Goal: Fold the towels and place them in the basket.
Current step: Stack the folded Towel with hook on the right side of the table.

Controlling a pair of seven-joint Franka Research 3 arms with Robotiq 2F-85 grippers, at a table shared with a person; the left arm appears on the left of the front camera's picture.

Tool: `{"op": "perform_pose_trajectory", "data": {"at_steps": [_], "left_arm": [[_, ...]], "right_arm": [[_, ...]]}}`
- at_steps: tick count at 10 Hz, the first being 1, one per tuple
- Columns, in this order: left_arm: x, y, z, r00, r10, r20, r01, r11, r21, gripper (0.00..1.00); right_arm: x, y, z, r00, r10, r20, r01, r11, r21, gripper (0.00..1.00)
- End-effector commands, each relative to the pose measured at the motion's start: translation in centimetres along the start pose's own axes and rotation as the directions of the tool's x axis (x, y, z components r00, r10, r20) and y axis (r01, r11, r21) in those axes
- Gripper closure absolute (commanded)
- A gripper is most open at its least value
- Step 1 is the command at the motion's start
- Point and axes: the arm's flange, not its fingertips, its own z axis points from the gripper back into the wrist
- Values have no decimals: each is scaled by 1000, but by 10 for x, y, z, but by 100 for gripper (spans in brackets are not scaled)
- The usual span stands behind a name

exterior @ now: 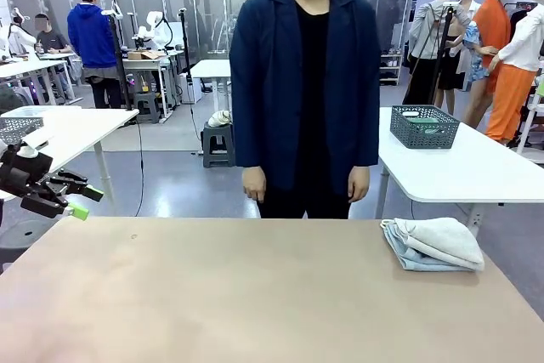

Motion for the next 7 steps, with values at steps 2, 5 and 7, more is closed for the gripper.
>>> {"op": "perform_pose_trajectory", "data": {"at_steps": [2, 5, 7], "left_arm": [[1, -1, 1, 1000, -9, -4, 9, 1000, -4, 15], [1, -1, 1, 1000, -9, -4, 9, 1000, -4, 15], [1, -1, 1, 1000, -9, -4, 9, 1000, -4, 15]], "right_arm": [[2, 4, 3, 1000, -24, 2, 24, 1000, -14, 31], [2, 4, 3, 1000, -24, 2, 24, 1000, -14, 31], [2, 4, 3, 1000, -24, 2, 24, 1000, -14, 31]]}}
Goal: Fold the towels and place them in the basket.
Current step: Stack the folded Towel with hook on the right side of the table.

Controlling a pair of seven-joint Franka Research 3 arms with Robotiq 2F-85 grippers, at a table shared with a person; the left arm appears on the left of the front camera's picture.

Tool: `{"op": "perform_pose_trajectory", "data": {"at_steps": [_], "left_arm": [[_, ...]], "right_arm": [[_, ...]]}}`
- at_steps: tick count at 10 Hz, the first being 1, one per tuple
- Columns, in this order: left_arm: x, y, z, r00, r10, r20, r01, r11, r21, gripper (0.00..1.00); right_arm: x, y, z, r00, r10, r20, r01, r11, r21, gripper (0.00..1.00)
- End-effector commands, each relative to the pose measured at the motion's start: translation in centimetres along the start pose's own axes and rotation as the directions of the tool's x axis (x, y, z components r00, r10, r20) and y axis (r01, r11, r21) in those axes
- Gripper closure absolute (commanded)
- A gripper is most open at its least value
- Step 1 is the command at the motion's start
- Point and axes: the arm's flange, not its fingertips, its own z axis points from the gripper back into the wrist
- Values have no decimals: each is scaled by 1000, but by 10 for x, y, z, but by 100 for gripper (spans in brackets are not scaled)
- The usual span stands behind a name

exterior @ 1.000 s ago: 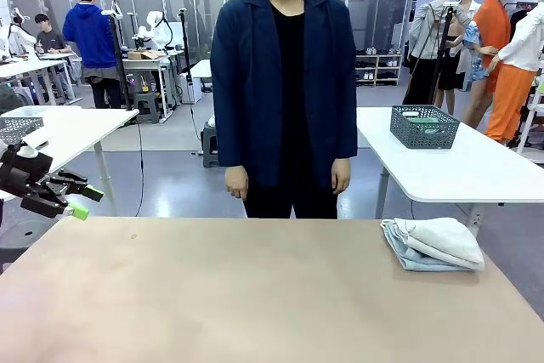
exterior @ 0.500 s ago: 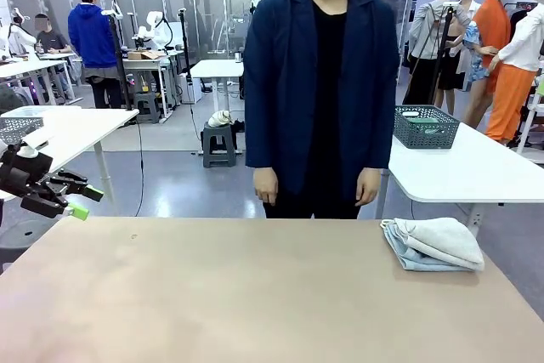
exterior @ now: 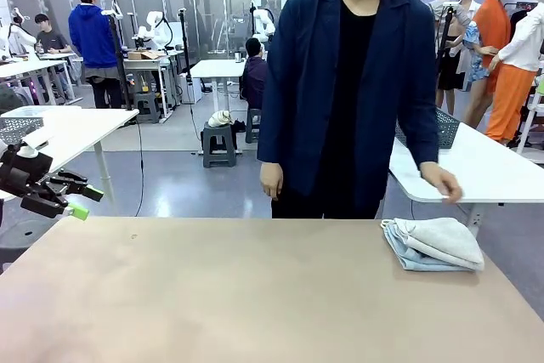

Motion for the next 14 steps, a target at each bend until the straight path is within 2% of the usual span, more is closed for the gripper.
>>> {"op": "perform_pose_trajectory", "data": {"at_steps": [1, 3, 6, 9, 10, 11, 12, 14], "left_arm": [[1, -1, 1, 1000, -9, -4, 9, 1000, -4, 15], [1, -1, 1, 1000, -9, -4, 9, 1000, -4, 15], [5, -9, 20, 1000, -7, 20, 6, 998, 60, 15], [25, -15, 65, 995, 85, 52, -91, 985, 144, 15], [32, -15, 79, 995, 74, 67, -84, 983, 162, 15], [38, -13, 96, 995, 71, 73, -84, 977, 194, 15], [39, -13, 106, 995, 67, 78, -82, 975, 204, 15], [37, -17, 116, 993, 76, 89, -94, 973, 212, 15]], "right_arm": [[3, 3, 0, 1000, -23, -3, 23, 1000, -11, 31], [0, 0, 0, 1000, 0, 0, 0, 1000, 0, 31], [-29, -2, 9, 983, -62, 172, 57, 998, 34, 31], [-58, 0, 36, 904, -116, 410, 86, 992, 92, 31], [-65, 1, 46, 869, -122, 480, 88, 992, 93, 31], [-71, 3, 56, 812, -142, 567, 104, 990, 100, 31], [-74, 5, 62, 783, -141, 606, 106, 990, 94, 31], [-77, 12, 64, 756, -130, 642, 93, 991, 92, 31]]}}
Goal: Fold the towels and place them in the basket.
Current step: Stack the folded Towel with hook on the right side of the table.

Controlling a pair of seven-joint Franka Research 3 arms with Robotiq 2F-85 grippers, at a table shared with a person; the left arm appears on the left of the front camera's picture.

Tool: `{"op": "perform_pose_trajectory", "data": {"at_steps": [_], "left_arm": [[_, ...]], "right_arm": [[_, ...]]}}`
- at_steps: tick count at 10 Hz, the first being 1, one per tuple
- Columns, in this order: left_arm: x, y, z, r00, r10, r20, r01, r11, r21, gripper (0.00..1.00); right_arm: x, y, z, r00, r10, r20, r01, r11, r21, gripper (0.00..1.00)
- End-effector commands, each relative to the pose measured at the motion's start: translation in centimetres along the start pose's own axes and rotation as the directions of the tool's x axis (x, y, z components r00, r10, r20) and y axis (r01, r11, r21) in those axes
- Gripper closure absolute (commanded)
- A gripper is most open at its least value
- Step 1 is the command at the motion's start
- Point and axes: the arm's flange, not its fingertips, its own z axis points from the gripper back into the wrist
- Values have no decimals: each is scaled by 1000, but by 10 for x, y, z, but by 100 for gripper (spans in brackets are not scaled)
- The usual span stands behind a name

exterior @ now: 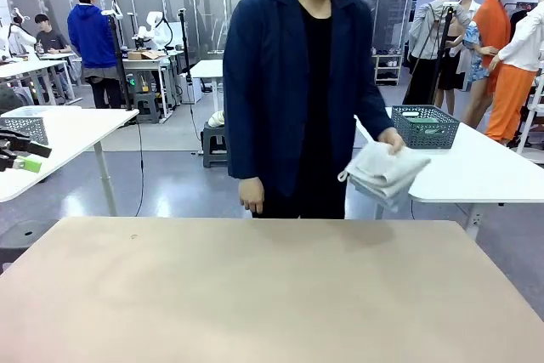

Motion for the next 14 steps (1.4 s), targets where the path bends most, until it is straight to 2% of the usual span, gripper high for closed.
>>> {"op": "perform_pose_trajectory", "data": {"at_steps": [1, 3, 4, 14], "left_arm": [[-2, -3, 8, 999, 20, 36, -20, 1000, 2, 15], [-4, -5, 7, 999, 23, 34, -23, 1000, 10, 15], [-4, 0, 6, 1000, 8, 3, -8, 1000, 9, 15], [-4, 0, 6, 1000, 8, 3, -8, 1000, 9, 15]], "right_arm": [[-14, 11, -15, 998, 2, 55, -3, 1000, 31, 31], [-17, 14, -19, 999, 5, 50, -6, 1000, 28, 31], [-6, 6, -6, 999, 12, 32, -12, 1000, 5, 31], [-6, 6, -6, 999, 12, 32, -12, 1000, 5, 31]]}}
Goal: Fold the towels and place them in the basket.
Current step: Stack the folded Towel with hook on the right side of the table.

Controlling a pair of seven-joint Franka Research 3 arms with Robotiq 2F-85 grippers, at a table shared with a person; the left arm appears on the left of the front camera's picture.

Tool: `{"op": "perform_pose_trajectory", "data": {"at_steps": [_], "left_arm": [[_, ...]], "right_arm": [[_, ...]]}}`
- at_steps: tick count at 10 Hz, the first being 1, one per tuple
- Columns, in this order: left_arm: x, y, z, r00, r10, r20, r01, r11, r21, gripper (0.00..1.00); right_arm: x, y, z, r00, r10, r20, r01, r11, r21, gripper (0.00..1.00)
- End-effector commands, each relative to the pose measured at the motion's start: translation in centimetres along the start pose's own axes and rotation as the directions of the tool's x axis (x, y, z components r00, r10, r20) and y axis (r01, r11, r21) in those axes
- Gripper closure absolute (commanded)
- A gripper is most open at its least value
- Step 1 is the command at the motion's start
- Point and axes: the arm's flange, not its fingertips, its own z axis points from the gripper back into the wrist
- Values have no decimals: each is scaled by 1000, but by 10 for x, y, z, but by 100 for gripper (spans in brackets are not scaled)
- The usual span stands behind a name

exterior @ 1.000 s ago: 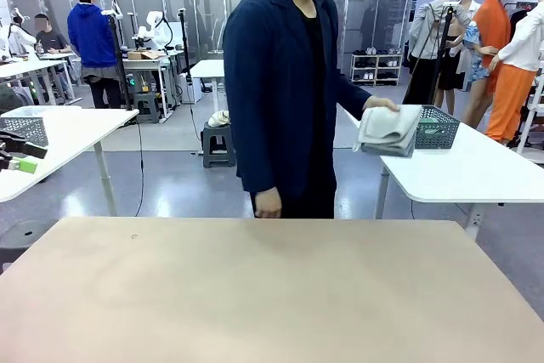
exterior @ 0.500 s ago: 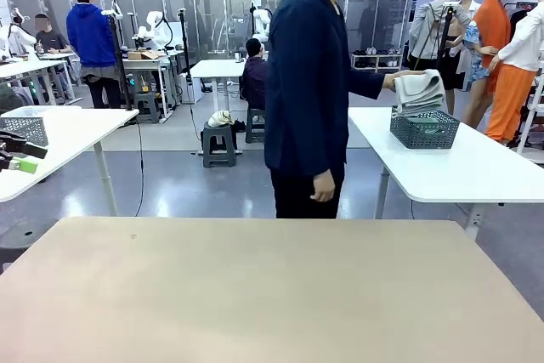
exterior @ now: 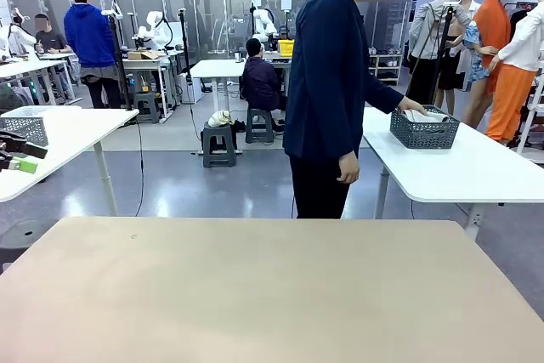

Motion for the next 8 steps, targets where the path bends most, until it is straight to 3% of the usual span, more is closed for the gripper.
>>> {"op": "perform_pose_trajectory", "data": {"at_steps": [1, 8], "left_arm": [[1, 0, 0, 1000, -3, 0, 3, 1000, 0, 15], [1, 0, 0, 1000, -3, 0, 3, 1000, 0, 15]], "right_arm": [[2, 1, 2, 1000, -1, -5, 1, 1000, 0, 31], [2, 1, 2, 1000, -1, -5, 1, 1000, 0, 31]]}}
